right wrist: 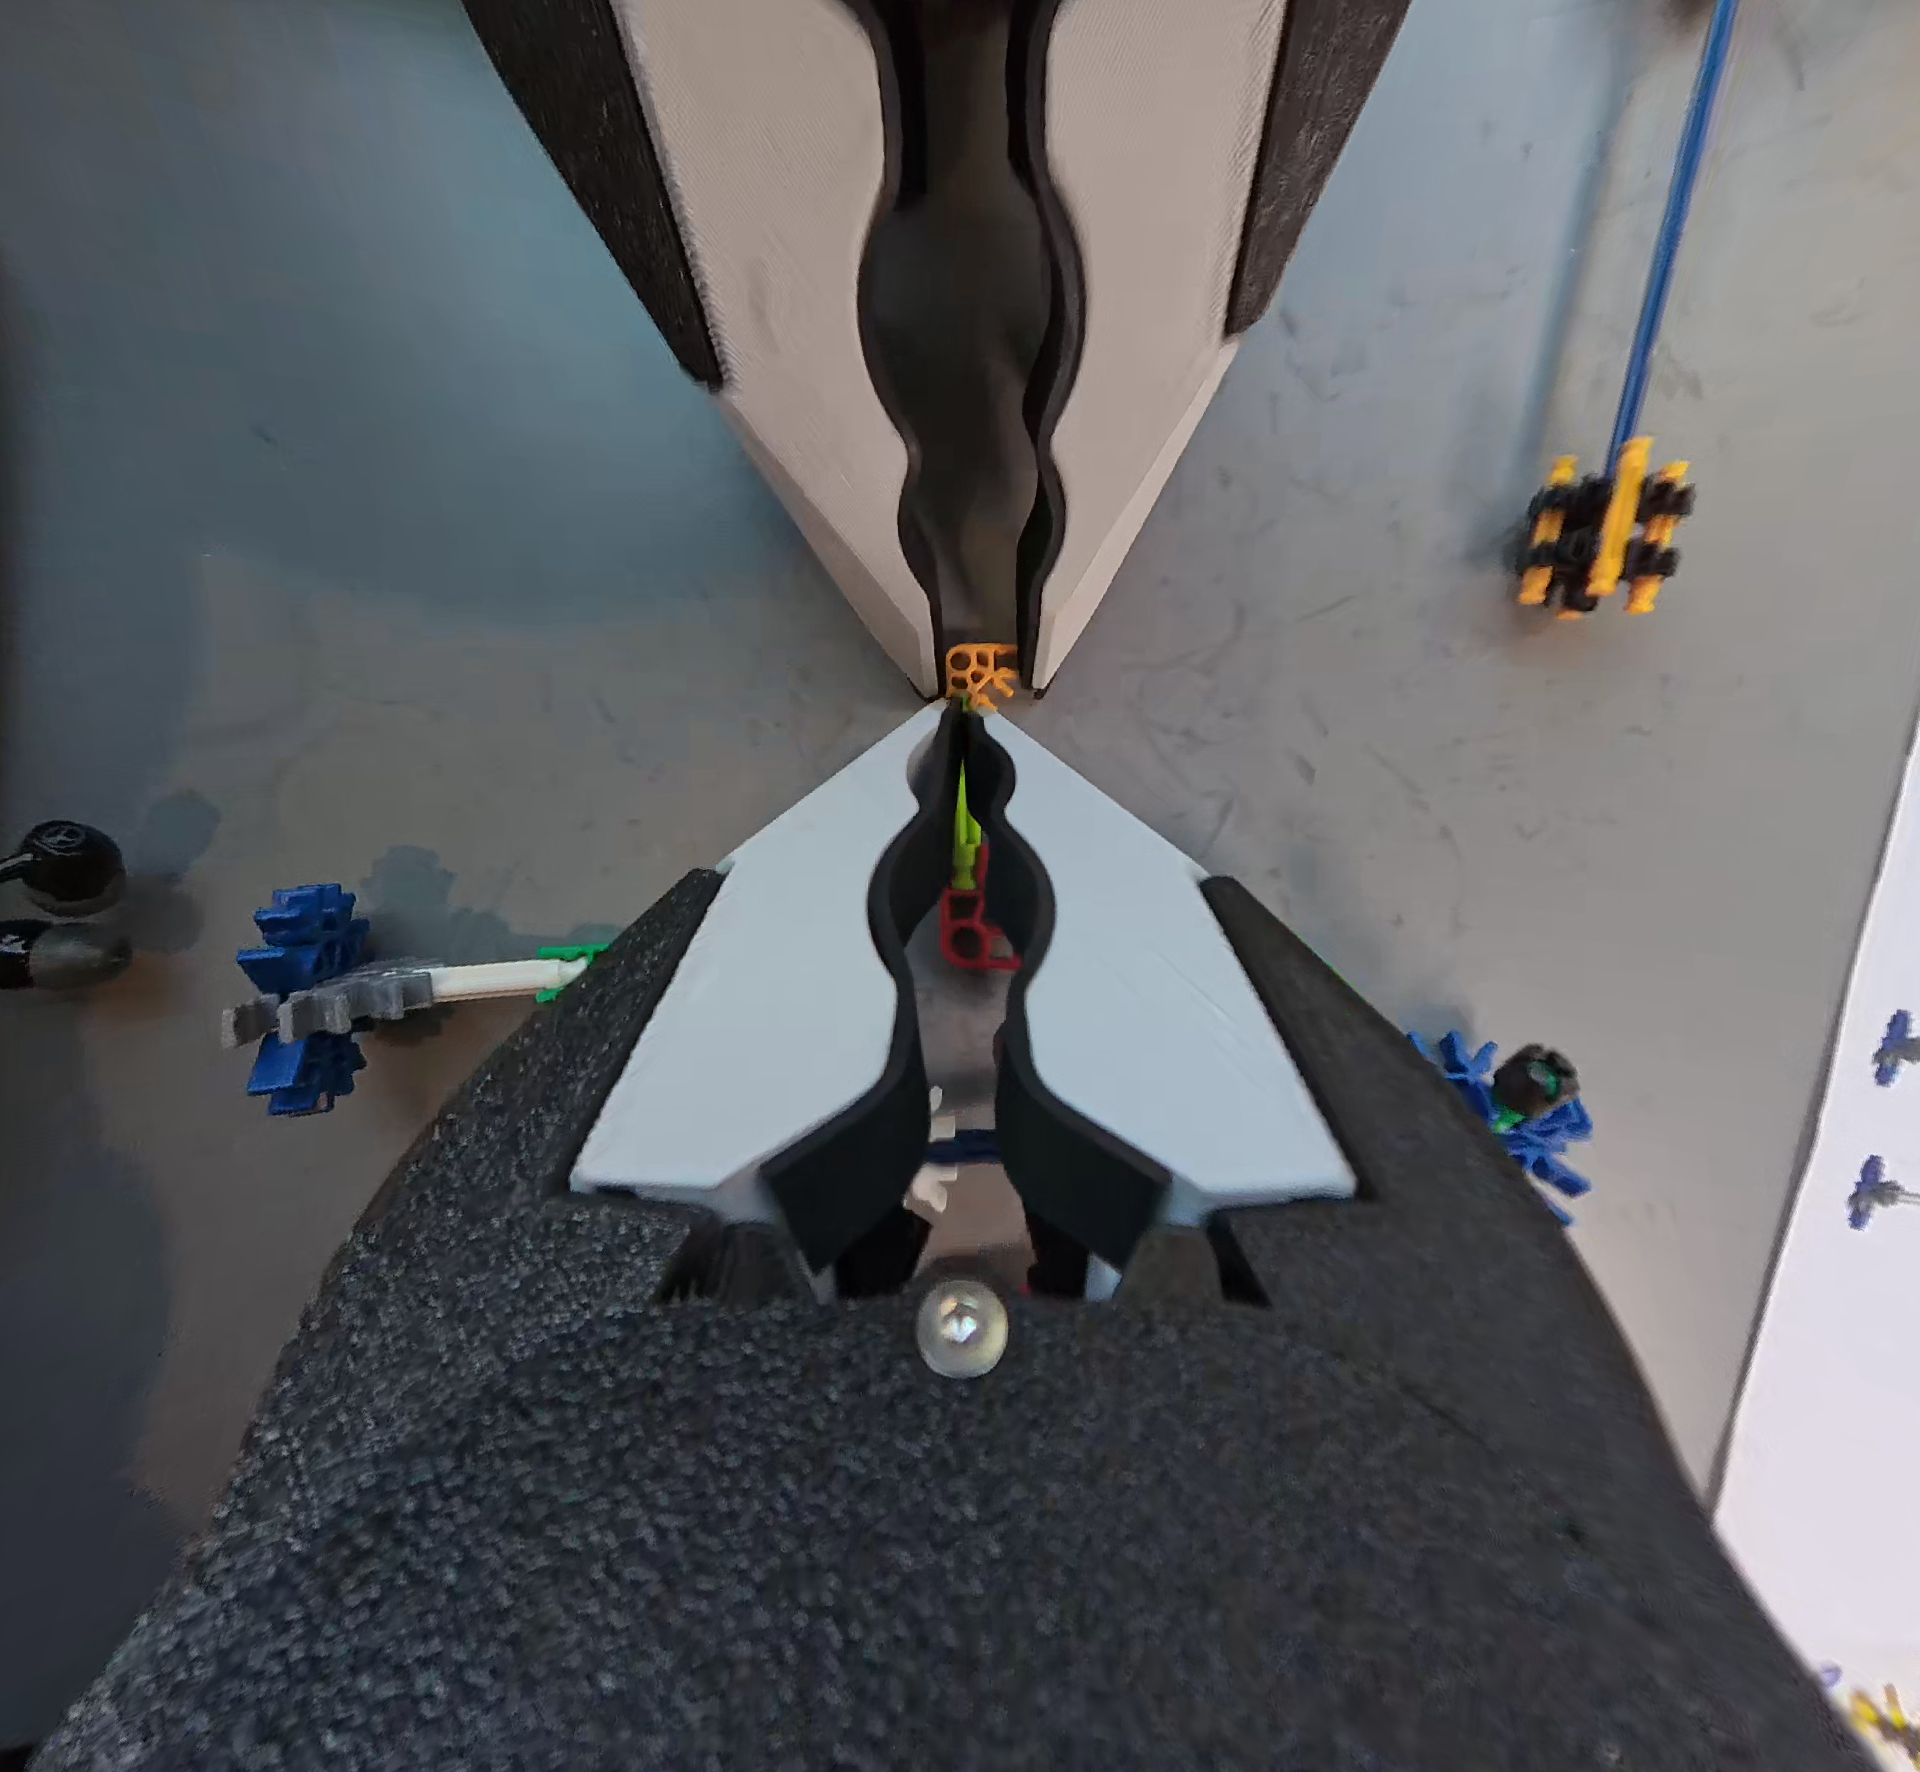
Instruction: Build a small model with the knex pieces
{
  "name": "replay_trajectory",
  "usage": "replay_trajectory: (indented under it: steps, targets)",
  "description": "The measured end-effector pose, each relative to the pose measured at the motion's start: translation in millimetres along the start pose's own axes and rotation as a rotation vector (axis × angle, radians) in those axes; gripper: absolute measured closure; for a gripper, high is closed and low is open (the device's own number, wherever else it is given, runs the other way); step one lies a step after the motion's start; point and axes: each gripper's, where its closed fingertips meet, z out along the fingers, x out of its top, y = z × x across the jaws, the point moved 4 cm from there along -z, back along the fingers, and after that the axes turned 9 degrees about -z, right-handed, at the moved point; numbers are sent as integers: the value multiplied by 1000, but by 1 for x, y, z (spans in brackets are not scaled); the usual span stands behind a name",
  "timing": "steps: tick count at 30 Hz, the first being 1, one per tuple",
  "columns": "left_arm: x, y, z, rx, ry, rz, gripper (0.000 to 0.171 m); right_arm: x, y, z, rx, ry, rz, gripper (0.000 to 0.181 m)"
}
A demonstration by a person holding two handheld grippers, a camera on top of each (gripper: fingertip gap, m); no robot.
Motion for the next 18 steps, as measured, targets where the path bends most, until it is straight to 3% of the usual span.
replay_trajectory:
  steps: [7, 18]
  targets:
    - [-1, 0, -1, 16, 0, 6, 157, 3, 1, 0, 15, -12, -3, 181]
    - [-1, 1, -1, 29, 6, 14, 157, -3, 1, -7, -96, 94, 75, 181]
